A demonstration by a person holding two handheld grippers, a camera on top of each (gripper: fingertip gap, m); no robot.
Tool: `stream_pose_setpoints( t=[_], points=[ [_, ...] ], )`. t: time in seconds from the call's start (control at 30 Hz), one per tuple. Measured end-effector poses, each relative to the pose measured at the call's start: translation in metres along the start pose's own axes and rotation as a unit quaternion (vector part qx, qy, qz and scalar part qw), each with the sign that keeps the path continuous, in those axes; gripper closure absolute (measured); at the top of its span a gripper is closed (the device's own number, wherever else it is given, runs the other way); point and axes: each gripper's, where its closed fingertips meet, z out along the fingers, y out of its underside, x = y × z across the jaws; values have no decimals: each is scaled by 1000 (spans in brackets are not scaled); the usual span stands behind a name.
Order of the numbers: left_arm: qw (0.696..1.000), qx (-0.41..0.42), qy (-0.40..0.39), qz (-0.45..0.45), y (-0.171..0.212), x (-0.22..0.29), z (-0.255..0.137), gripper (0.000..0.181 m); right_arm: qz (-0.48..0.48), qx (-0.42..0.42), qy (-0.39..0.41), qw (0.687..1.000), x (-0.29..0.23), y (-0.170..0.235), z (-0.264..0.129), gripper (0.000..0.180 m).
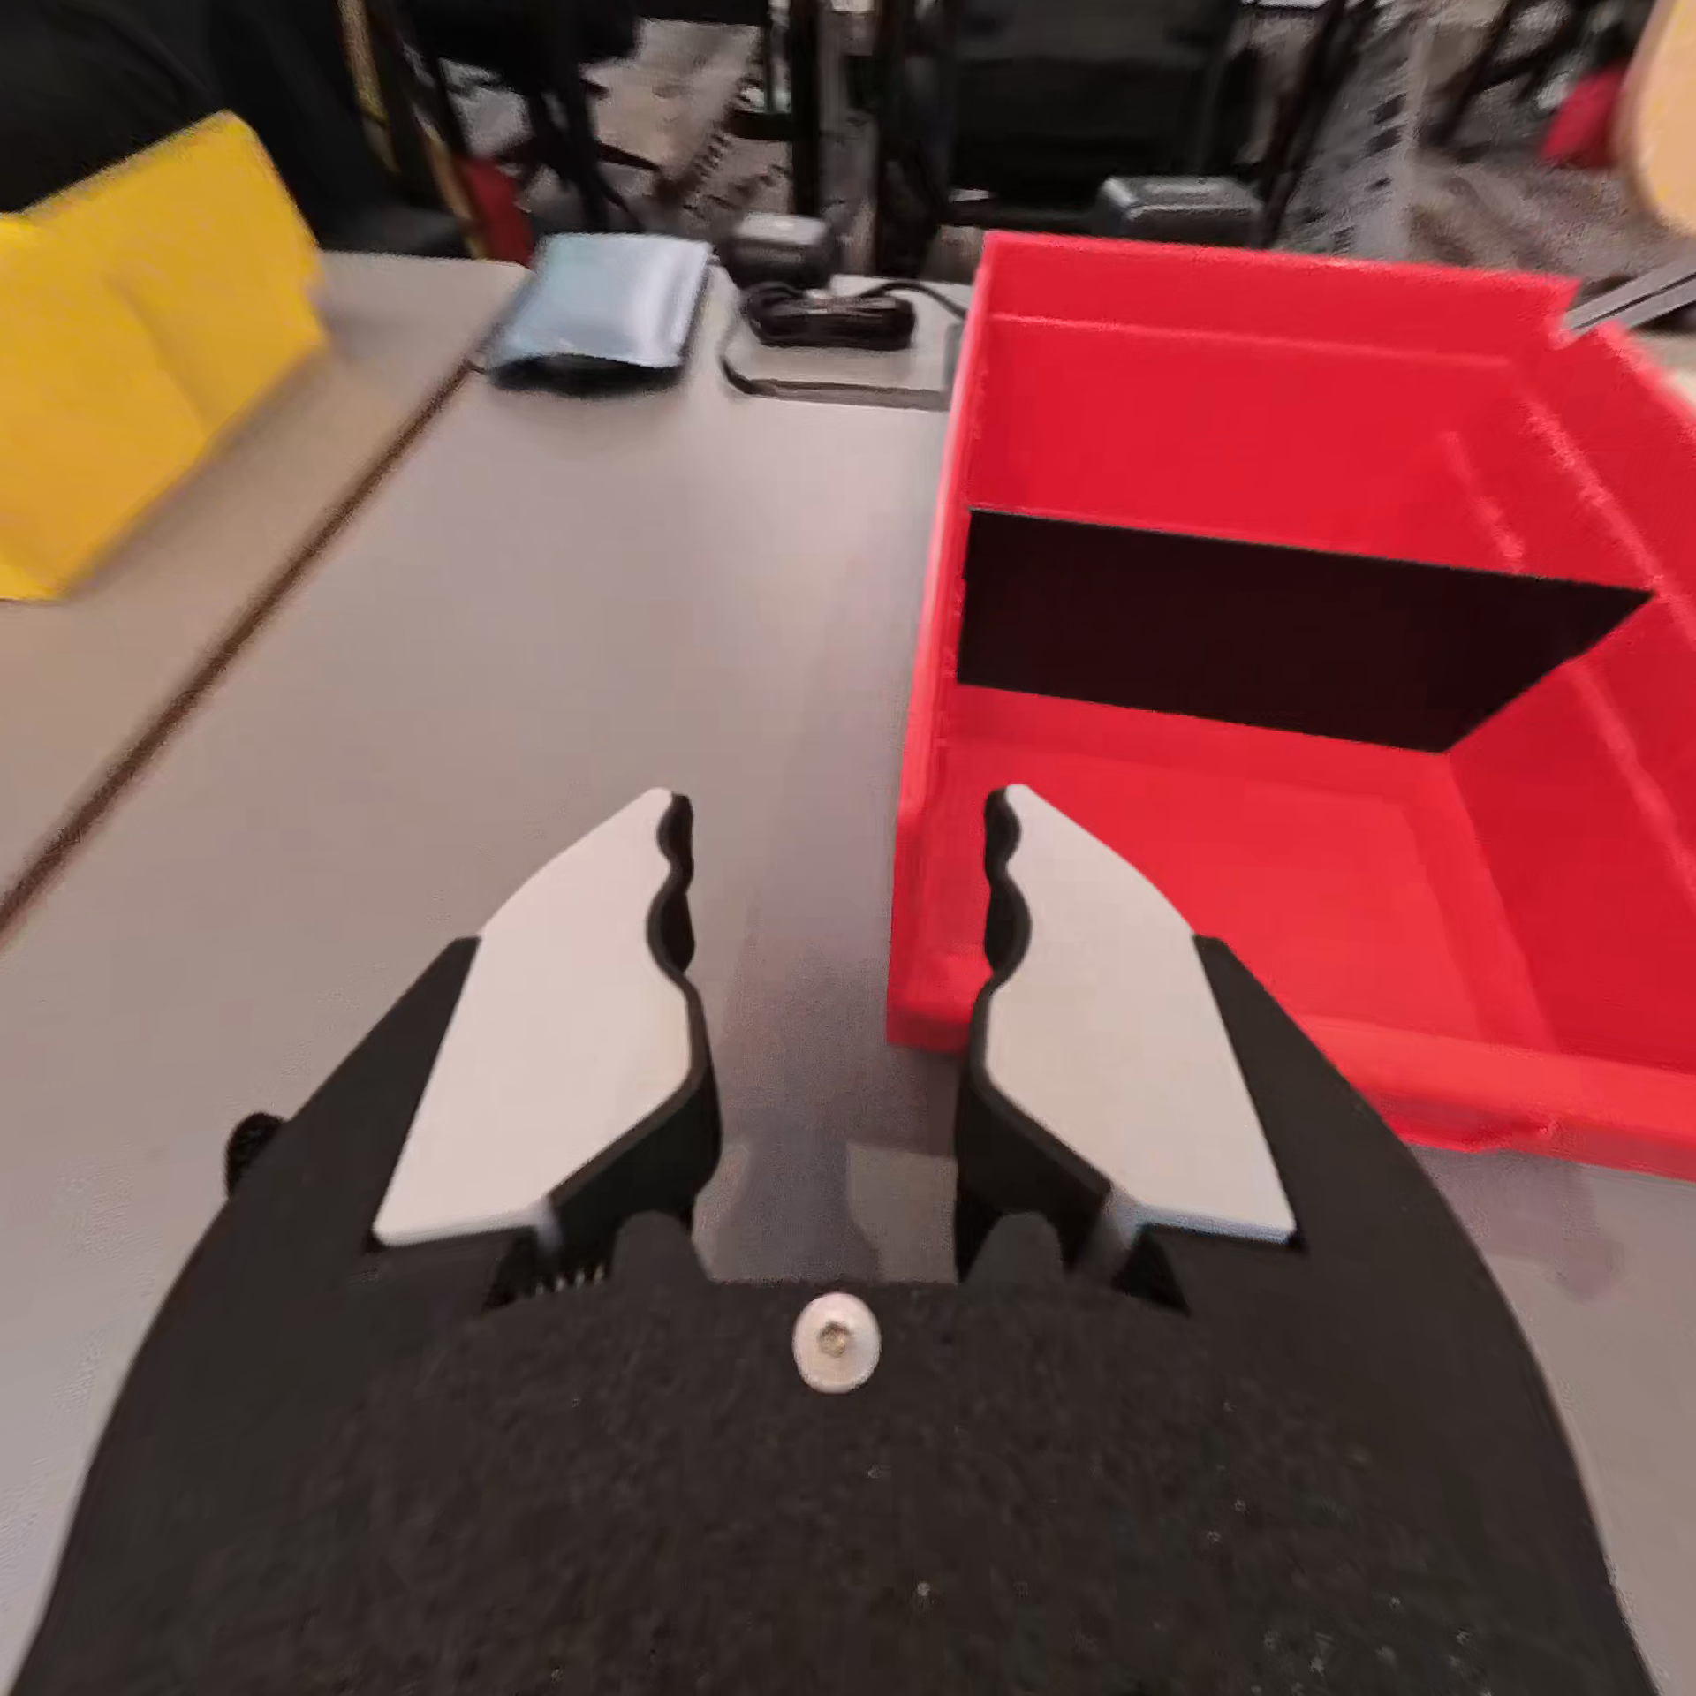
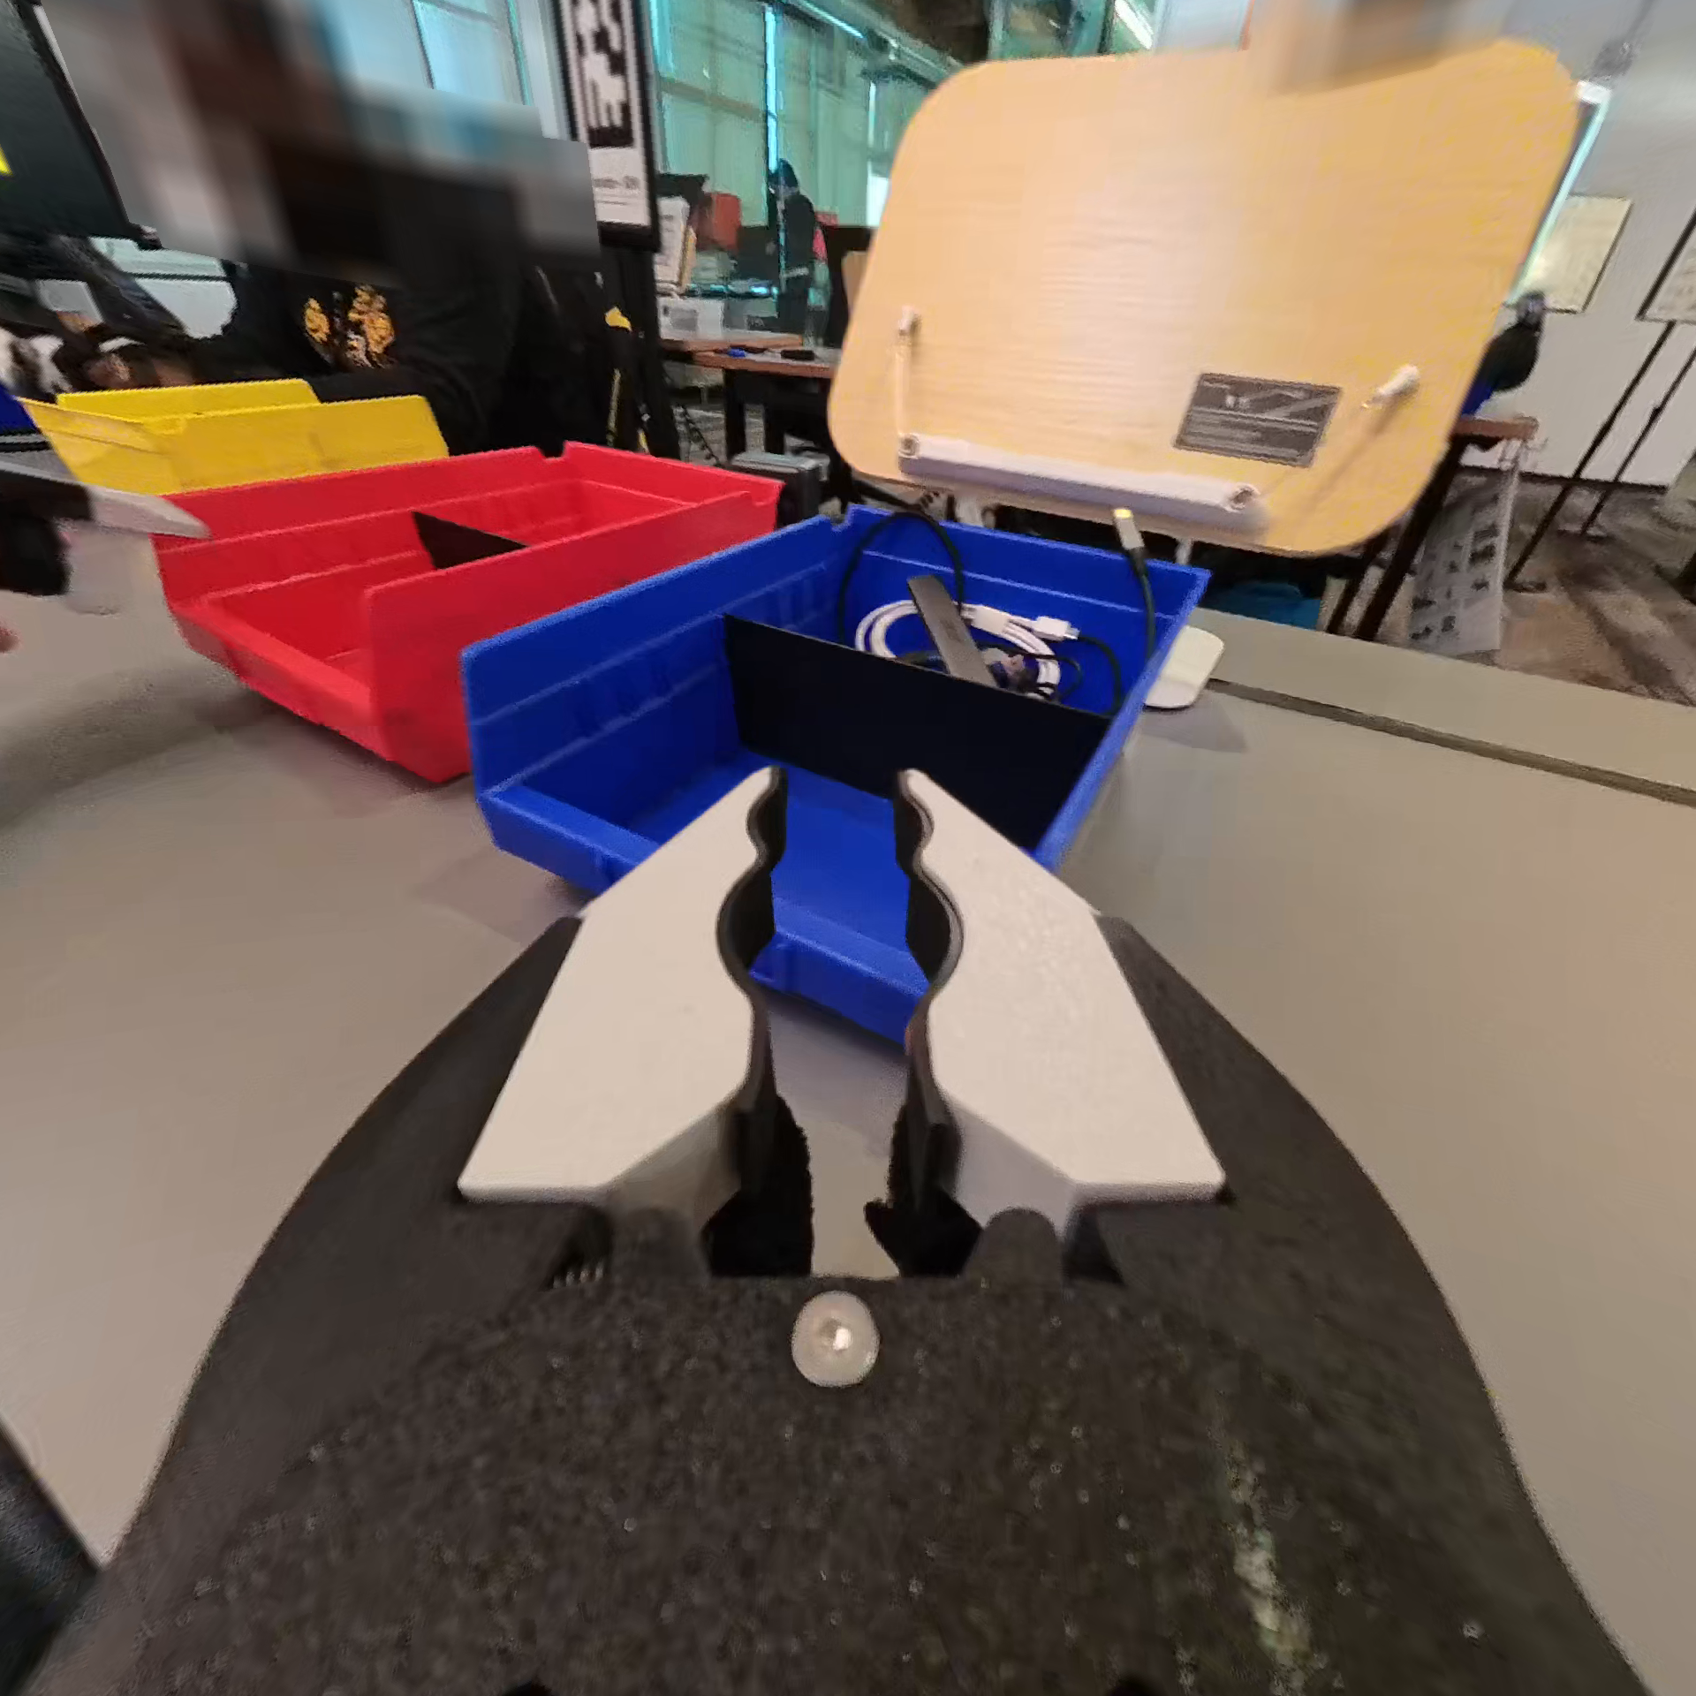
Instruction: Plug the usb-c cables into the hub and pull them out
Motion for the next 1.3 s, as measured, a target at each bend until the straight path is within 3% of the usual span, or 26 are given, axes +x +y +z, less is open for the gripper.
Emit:
stream_pose_setpoints(
  t=[0.07, 0.1, 0.13, 0.17, 0.33, 0.5, 0.57, 0.8, 0.93, 1.03, 1.07, 1.1, 1.13, 1.3],
  points=[
    [998, -5, 50, -29, 2, 6, 13, 127, -1, -4, -22, 1000, -21, 4, 1, 159],
    [996, -8, 80, -33, 5, 12, 17, 142, 2, -13, -36, 999, -33, 9, 3, 159],
    [993, -19, 113, -31, 11, 21, 20, 168, 9, -24, -53, 998, -45, 14, 3, 158],
    [991, -33, 125, -28, 18, 25, 22, 177, 16, -29, -77, 996, -59, 17, 3, 157],
    [994, -51, 95, 2, 31, 34, 2, 176, -18, -59, -169, 984, -118, 34, -2, 150],
    [994, -102, 24, 6, 57, 43, -48, 177, -26, -117, -191, 974, -144, 58, 1, 133],
    [993, -113, -9, -11, 68, 45, -72, 178, -25, -124, -194, 973, -149, 60, 0, 130],
    [992, -109, -35, 49, 95, 79, -135, 174, 3, -136, -205, 969, -174, 54, 16, 126],
    [991, -105, -38, 68, 105, 91, -162, 175, -13, -133, -142, 981, -174, 41, 50, 126],
    [992, -98, -33, 70, 110, 97, -183, 176, 8, -166, -137, 977, -185, 48, 66, 136],
    [992, -95, -40, 77, 111, 98, -189, 176, 26, -177, -149, 973, -192, 48, 66, 130],
    [991, -89, -58, 87, 112, 97, -196, 176, 38, -179, -130, 974, -189, 46, 66, 144],
    [990, -77, -66, 96, 110, 98, -202, 176, 38, -181, -95, 978, -179, 45, 66, 171],
    [989, 11, -90, 115, 82, 110, -221, 175, 11, -109, -69, 992, -170, 11, 51, 174]
  ],
)
